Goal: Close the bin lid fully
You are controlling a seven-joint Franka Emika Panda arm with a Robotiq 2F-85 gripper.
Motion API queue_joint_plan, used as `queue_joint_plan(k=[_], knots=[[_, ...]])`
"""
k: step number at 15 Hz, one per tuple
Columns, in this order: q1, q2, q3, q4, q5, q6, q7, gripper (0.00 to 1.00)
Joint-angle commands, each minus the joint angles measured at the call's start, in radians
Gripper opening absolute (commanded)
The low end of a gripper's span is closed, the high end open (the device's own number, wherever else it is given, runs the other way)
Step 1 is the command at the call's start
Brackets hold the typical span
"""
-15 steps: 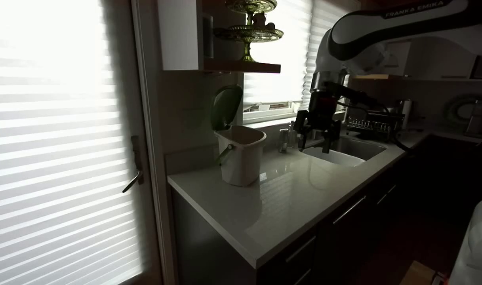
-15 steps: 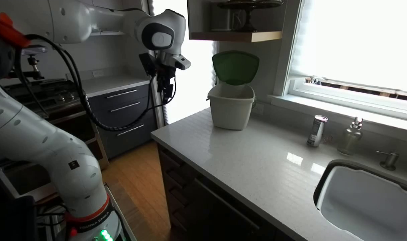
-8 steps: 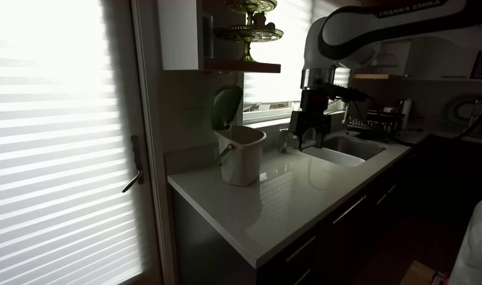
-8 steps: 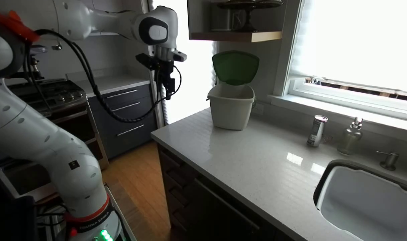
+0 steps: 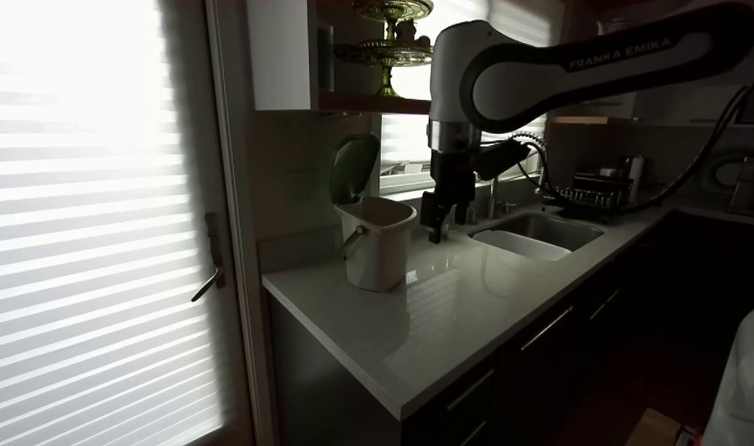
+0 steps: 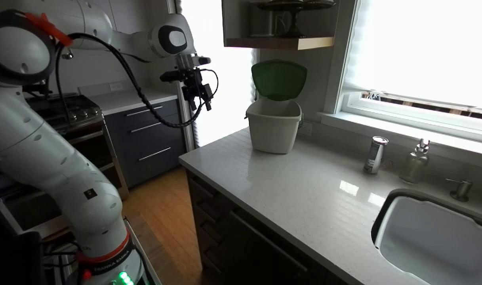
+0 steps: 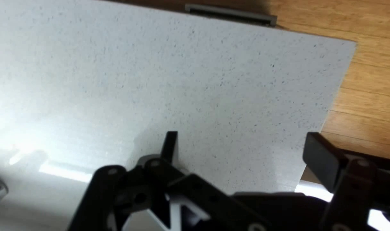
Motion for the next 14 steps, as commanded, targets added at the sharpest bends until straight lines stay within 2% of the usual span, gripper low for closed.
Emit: queue_joint_plan(k=[1, 7, 8, 10, 14], knots=[[0.029, 0.071, 0.049, 0.029, -0.166, 0.088, 0.004, 1.00], [0.055, 0.205, 0.095, 0.116, -0.494, 0.246, -0.013, 1.00], [0.069, 0.156, 0.073, 0.076, -0.416, 0.216, 0.004, 1.00], [0.075, 0.191, 0.072, 0.102, -0.468, 0.236, 0.002, 1.00], [0.077, 0.205, 0.071, 0.118, -0.478, 0.236, -0.004, 1.00]])
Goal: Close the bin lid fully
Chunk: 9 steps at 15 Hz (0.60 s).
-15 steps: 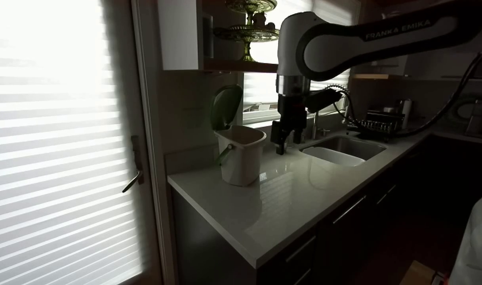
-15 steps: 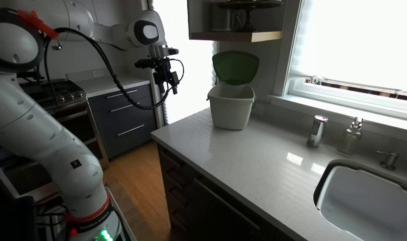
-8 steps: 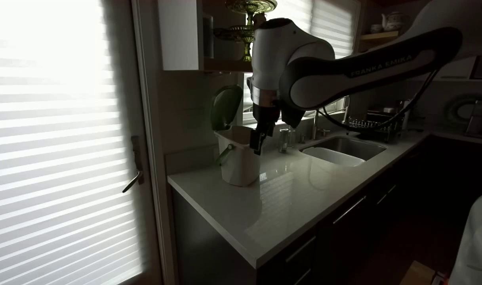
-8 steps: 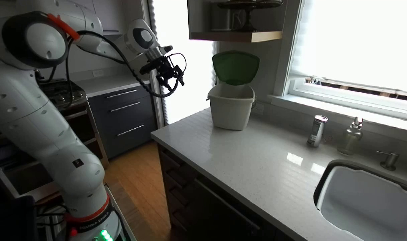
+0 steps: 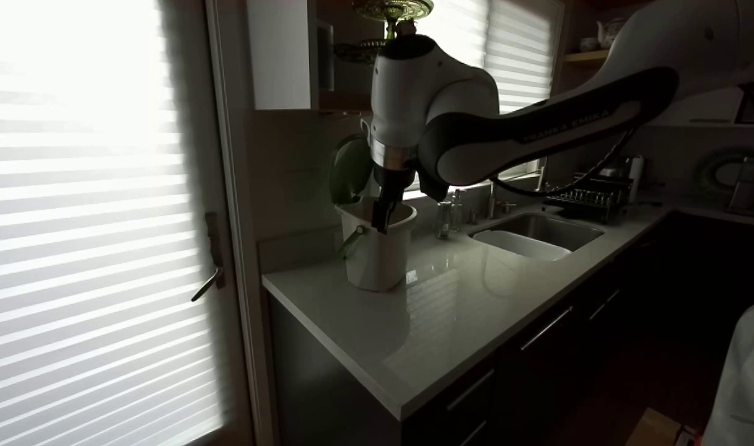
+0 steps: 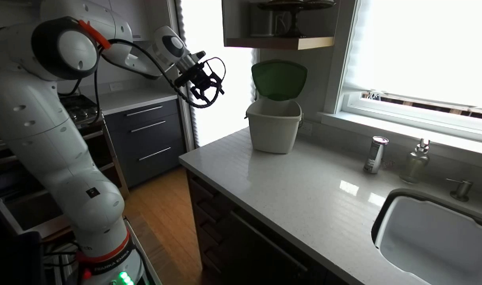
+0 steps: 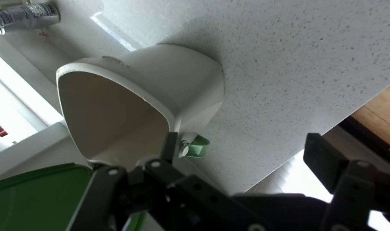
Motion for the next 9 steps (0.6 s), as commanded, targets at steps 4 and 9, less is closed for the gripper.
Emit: queue_joint_plan(k=[4, 9], knots=[[0.022, 0.050, -0.014, 0.031, -0.109, 0.027, 0.050, 1.00], [0.047, 0.188, -0.020, 0.105, -0.499, 0.146, 0.118, 1.00]])
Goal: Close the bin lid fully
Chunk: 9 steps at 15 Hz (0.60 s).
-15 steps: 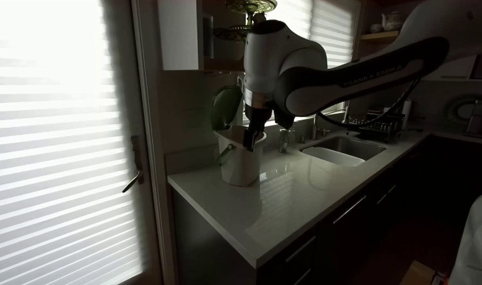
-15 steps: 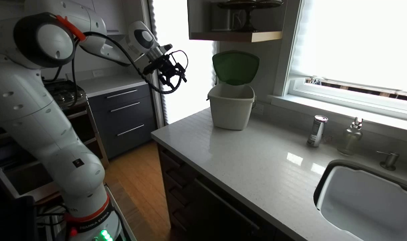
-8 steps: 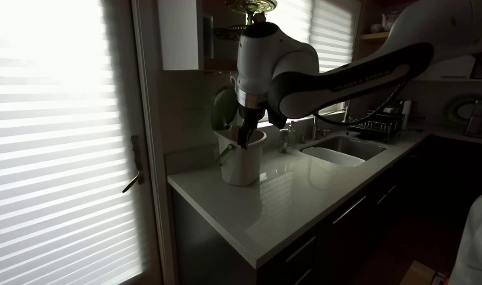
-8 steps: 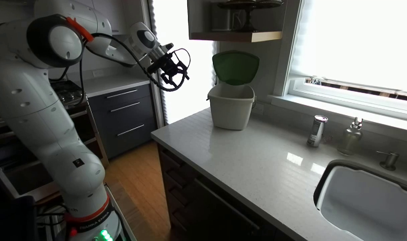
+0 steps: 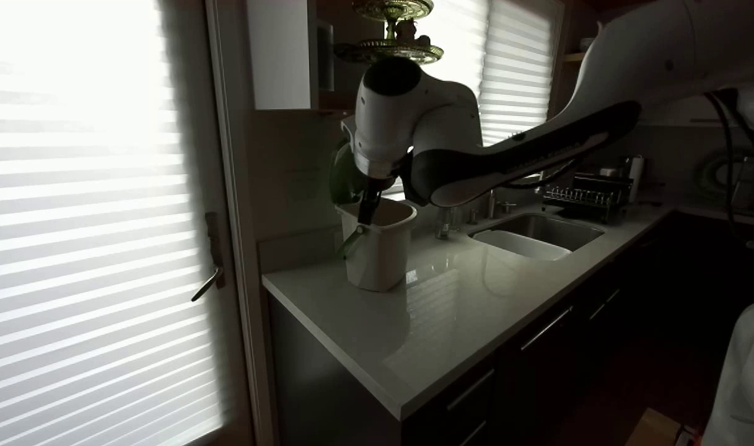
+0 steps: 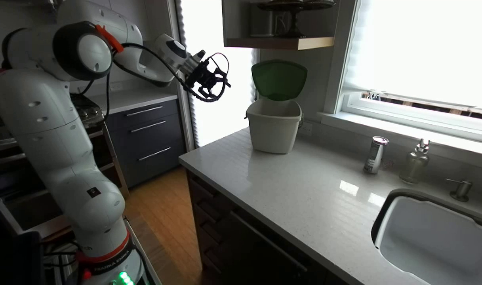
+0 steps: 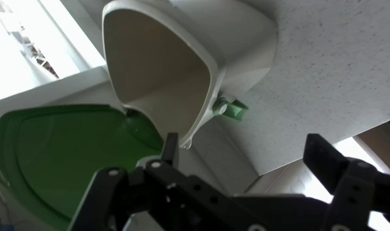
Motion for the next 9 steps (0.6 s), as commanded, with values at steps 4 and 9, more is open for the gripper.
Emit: queue_joint_plan(k=[4, 9], knots=[[0.076, 0.231, -0.043, 0.166, -0.517, 0.073, 0.186, 1.00], [0.130, 0.375, -0.075, 0.316, -0.744, 0.054, 0.314, 0.87]])
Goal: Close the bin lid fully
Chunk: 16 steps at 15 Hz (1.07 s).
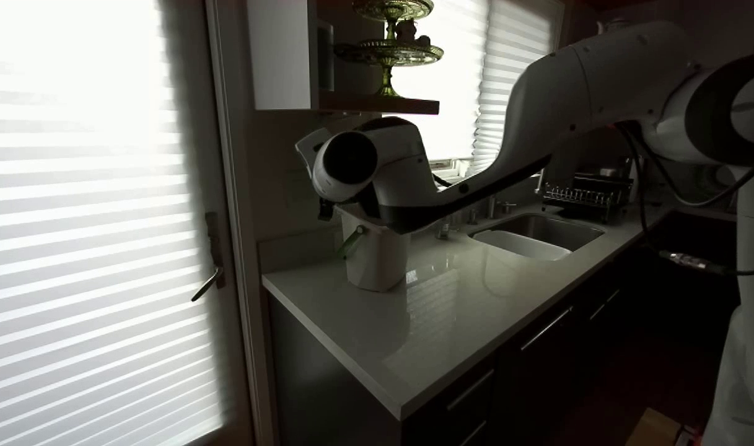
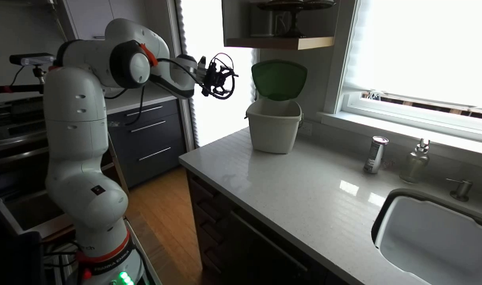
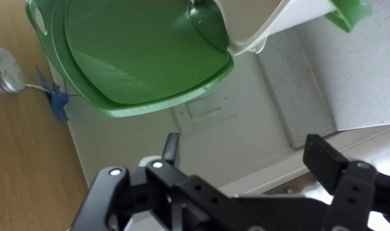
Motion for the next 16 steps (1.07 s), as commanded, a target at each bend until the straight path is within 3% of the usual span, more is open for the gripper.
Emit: queue_joint_plan(k=[1, 10, 13, 16], knots=[[0.051, 0.122, -0.032, 0.136, -0.116, -0.013, 0.073, 0.73], [0.141, 0.358, -0.096, 0.443, -0.208, -0.156, 0.273, 0.04], [0.173, 0.425, -0.133, 0.531, -0.316, -0.181, 0.394, 0.00], [0.177, 0.479, -0.147, 0.602, -0.341, -0.216, 0.434, 0.00]])
